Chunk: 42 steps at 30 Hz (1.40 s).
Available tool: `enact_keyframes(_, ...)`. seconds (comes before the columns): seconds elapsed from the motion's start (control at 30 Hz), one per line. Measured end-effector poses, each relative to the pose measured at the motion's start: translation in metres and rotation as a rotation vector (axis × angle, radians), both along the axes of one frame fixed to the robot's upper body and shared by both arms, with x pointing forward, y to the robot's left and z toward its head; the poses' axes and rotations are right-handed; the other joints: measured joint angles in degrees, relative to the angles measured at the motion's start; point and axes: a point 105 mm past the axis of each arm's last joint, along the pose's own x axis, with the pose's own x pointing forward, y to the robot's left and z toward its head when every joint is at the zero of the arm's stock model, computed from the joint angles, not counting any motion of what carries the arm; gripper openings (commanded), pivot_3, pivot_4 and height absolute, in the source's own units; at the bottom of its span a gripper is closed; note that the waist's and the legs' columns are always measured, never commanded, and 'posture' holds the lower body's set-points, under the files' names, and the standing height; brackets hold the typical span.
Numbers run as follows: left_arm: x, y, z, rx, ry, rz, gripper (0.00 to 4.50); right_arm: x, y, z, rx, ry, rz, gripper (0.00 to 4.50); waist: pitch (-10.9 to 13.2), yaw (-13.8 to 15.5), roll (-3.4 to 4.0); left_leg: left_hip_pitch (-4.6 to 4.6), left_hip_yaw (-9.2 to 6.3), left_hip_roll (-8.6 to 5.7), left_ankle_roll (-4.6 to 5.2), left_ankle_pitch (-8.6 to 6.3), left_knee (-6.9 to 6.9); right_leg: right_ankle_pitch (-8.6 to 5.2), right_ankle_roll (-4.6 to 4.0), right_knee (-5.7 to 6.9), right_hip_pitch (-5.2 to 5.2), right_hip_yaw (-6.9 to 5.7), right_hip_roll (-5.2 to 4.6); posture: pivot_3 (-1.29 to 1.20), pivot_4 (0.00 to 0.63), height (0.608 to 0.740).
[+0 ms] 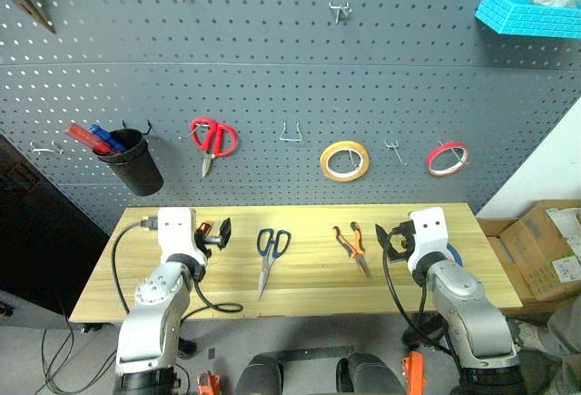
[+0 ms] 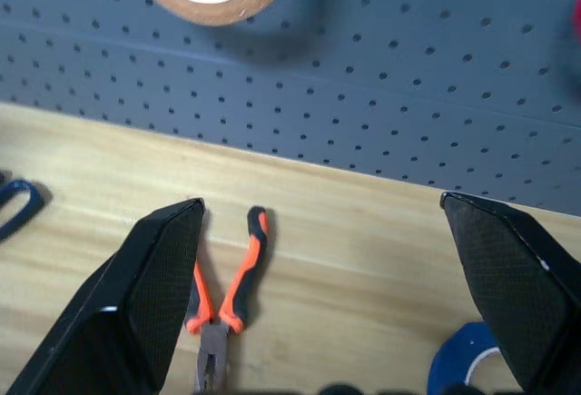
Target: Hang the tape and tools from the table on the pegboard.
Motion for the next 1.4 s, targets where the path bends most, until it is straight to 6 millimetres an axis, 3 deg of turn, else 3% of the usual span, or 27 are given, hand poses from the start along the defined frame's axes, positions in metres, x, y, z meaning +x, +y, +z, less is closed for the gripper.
enact_keyframes(0.1, 0.025, -0.035, 0.03, -0.079, -0.052, -0.184, 4.46, 0.0, -0.006, -0.005, -0.027, 0.052, 0.032, 4.5, 0.44, -0.02, 0.1, -0.04, 0.04, -0.07, 0.01, 0.01, 0.07, 0.0, 0.0, -0.02, 0.07, 0.03, -0.06, 0.13, 0.132, 0.74)
enact_keyframes(0.2, 0.033, -0.084, 0.039, -0.215, -0.015, -0.391, 4.46, 0.001, -0.014, -0.013, -0.033, 0.133, 0.056, 4.5, 1.0, -0.36, 0.11, -0.12, 0.11, -0.11, 0.01, 0.0, 0.07, -0.04, 0.08, -0.1, 0.08, 0.08, -0.1, 0.1, 0.166, 0.74)
enact_keyframes(0.3, 0.021, -0.132, 0.027, -0.313, 0.105, -0.591, 4.46, -0.001, -0.026, -0.023, -0.048, 0.225, 0.08, 4.5, 2.18, -0.87, 0.11, -0.12, 0.14, -0.1, 0.19, -0.11, -0.05, -0.18, 0.2, -0.06, 0.04, 0.15, -0.08, 0.08, 0.187, 0.74)
enact_keyframes(0.4, -0.004, -0.176, 0.008, -0.369, 0.25, -0.783, 4.46, 0.001, -0.046, -0.033, -0.078, 0.323, 0.086, 4.5, 3.23, -1.67, 0.06, -0.22, 0.14, -0.09, 0.3, -0.17, -0.09, -0.22, 0.42, 0.05, -0.1, 0.16, -0.07, 0.06, 0.214, 0.74)
enact_keyframes(0.5, -0.028, -0.209, -0.001, -0.405, 0.35, -0.934, 4.46, 0.011, -0.058, -0.033, -0.088, 0.354, 0.084, 4.5, 4.41, -2.23, 0.12, -0.2, 0.13, -0.02, 0.38, -0.21, -0.11, -0.25, 0.39, 0.09, -0.12, 0.16, 0.01, 0.06, 0.236, 0.74)
enact_keyframes(0.8, -0.05, -0.238, -0.02, -0.466, 0.496, -1.043, 4.46, 0.034, -0.073, -0.045, -0.091, 0.419, 0.083, 4.5, 7.07, -2.19, 0.11, -0.26, 0.16, -0.07, 0.47, -0.26, -0.02, -0.26, 0.4, 0.09, -0.12, 0.2, -0.04, 0.07, 0.276, 0.74)
enact_keyframes(1.0, -0.049, -0.243, -0.03, -0.464, 0.528, -1.033, 4.46, 0.043, -0.077, -0.06, -0.037, 0.492, 0.05, 4.5, 8.11, -2.06, 0.06, -0.61, 0.14, -0.06, 0.48, -0.26, -0.03, -0.27, 0.46, 0.15, -0.43, 0.19, -0.04, 0.1, 0.313, 0.74)
enact_keyframes(1.2, -0.051, -0.244, -0.033, -0.472, 0.535, -1.032, 4.46, 0.054, -0.086, -0.054, 0.046, 0.517, -0.008, 4.5, 8.52, -1.89, -0.26, -0.76, 0.14, -0.05, 0.47, -0.27, 0.08, -0.27, 0.47, 0.3, -0.6, 0.2, -0.06, 0.09, 0.313, 0.74)
enact_keyframes(1.4, -0.053, -0.242, -0.036, -0.472, 0.545, -1.027, 4.5, 0.052, -0.089, -0.055, 0.074, 0.541, -0.027, 2.46, 8.53, -1.89, -0.25, -0.75, 0.13, -0.06, 0.47, -0.27, 0.16, -0.28, 0.48, 0.39, -0.6, 0.2, -0.06, 0.08, 0.296, 0.74)
